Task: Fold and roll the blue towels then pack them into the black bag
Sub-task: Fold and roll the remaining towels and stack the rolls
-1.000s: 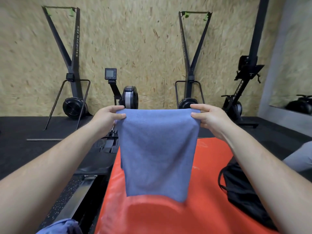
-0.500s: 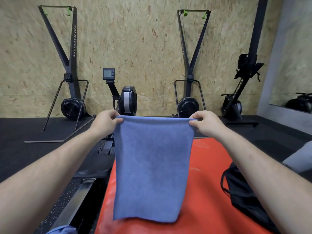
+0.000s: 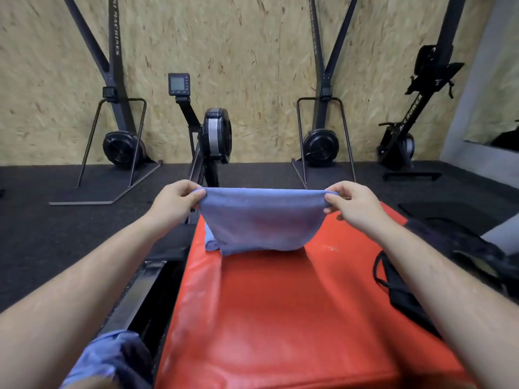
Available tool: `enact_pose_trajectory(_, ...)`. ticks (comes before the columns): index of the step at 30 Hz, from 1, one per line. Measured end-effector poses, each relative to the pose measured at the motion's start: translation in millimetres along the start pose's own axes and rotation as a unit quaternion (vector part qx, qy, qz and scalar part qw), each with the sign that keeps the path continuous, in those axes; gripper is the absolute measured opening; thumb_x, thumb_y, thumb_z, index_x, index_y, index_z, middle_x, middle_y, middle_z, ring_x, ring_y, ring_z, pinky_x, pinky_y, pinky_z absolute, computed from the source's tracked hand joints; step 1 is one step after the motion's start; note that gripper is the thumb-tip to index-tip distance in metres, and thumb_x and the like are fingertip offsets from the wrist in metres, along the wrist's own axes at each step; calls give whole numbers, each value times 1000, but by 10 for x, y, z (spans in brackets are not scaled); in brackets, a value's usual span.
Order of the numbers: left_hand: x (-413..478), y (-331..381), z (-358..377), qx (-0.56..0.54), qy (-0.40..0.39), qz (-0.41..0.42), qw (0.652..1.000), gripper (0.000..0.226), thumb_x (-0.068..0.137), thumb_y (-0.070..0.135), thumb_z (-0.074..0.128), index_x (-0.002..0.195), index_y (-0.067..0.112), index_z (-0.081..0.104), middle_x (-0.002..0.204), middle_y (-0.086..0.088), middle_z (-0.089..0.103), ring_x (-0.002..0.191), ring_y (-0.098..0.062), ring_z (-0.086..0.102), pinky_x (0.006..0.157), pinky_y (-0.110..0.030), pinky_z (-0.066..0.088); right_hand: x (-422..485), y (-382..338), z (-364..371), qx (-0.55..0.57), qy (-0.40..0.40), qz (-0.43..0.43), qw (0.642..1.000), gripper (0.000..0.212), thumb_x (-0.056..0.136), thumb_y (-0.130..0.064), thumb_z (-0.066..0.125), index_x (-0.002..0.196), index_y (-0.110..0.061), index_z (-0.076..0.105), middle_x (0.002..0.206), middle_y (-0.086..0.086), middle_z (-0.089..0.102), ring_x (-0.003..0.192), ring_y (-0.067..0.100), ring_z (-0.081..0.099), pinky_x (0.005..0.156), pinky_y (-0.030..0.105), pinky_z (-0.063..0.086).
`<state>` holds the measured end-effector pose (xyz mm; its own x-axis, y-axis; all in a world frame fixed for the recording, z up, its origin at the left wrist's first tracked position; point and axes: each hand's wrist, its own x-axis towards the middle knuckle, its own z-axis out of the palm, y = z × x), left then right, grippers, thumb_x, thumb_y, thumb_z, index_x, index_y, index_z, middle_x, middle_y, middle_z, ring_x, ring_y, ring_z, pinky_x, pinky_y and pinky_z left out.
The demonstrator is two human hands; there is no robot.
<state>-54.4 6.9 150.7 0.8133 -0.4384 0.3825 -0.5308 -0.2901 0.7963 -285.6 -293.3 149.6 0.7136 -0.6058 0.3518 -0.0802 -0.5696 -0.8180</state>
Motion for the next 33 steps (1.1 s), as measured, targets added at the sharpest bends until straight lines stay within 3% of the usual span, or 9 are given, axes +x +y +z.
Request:
enact_pose_trajectory(5, -686, -705, 440, 72, -43, -53, 995, 13, 94, 22, 65, 82, 19, 69, 77, 4, 68, 69, -7, 57, 66, -22, 46, -673, 832, 412, -48, -58, 47, 996, 5, 97, -9, 59, 97, -8, 64, 81, 9, 67, 63, 19, 70, 50, 14, 44)
enact_pose_trajectory(8, -1072, -1114, 618, 63, -83, -88, 991, 16, 94, 19, 65, 77, 19, 67, 61, 12, 62, 54, 5, 51, 64, -22, 43, -1055, 1225, 548, -54, -103, 78, 990, 10, 96, -7, 60, 89, -14, 63, 77, 8, 65, 59, 15, 63, 61, 25, 47)
enact_pose_trajectory(12, -1386, -1424, 676, 49, -179, -138, 973, 23, 92, 28, 70, 75, 13, 68, 63, 7, 62, 62, -9, 51, 66, -28, 42, -1373, 1430, 513, -94, -218, 83, 968, 12, 95, -10, 63, 86, -19, 64, 75, -3, 64, 65, 5, 53, 65, 20, 43)
enact_pose_trajectory(16, -1589, -1361, 681, 98, -259, -144, 950, 48, 97, 43, 60, 63, 10, 70, 54, 1, 64, 47, -7, 52, 51, -18, 40, -1481, 1440, 434, -81, -307, 123, 940, 22, 97, -23, 63, 80, -12, 72, 78, -3, 73, 70, 5, 61, 75, 24, 48)
enact_pose_trajectory(21, -1593, -1393, 855, 216, -213, 0, 953, 28, 94, 37, 65, 77, 16, 71, 75, 2, 67, 68, -13, 59, 72, -31, 46, -1473, 1450, 644, -234, -229, -5, 945, 13, 92, -24, 65, 81, -22, 72, 83, -8, 72, 85, 16, 65, 76, 28, 44)
enact_pose_trajectory(24, -1548, -1399, 1058, 258, -213, 84, 939, 37, 88, 50, 61, 104, 19, 72, 108, -5, 64, 106, -24, 58, 96, -33, 41, -1433, 1407, 955, -307, -212, -82, 924, 27, 91, -29, 62, 116, -22, 69, 120, 3, 66, 115, 27, 57, 99, 36, 44)
enact_pose_trajectory(27, -1575, -1416, 1270, 308, -259, 63, 913, 65, 89, 64, 57, 145, 31, 48, 159, -5, 34, 145, -26, 32, 118, -38, 27, -1477, 1381, 1217, -373, -256, -64, 890, 57, 98, -46, 49, 151, -26, 39, 161, 4, 30, 149, 24, 25, 119, 41, 26)
enact_pose_trajectory(30, -1643, -1428, 1364, 363, -338, 14, 868, 79, 89, 75, 38, 156, 43, 11, 167, 4, -1, 154, -24, 0, 124, -44, 7, -1546, 1370, 1351, -404, -314, -17, 859, 68, 100, -61, 31, 159, -31, 14, 167, 2, 2, 154, 24, 1, 124, 41, 7)
enact_pose_trajectory(33, -1747, -1359, 1309, 384, -374, -3, 844, 78, 88, 79, 27, 155, 48, 4, 167, 7, -5, 154, -21, -5, 124, -45, 3, -1623, 1323, 1292, -416, -351, 2, 839, 72, 98, -67, 25, 159, -34, 7, 167, 2, -4, 154, 25, -4, 125, 39, 3)
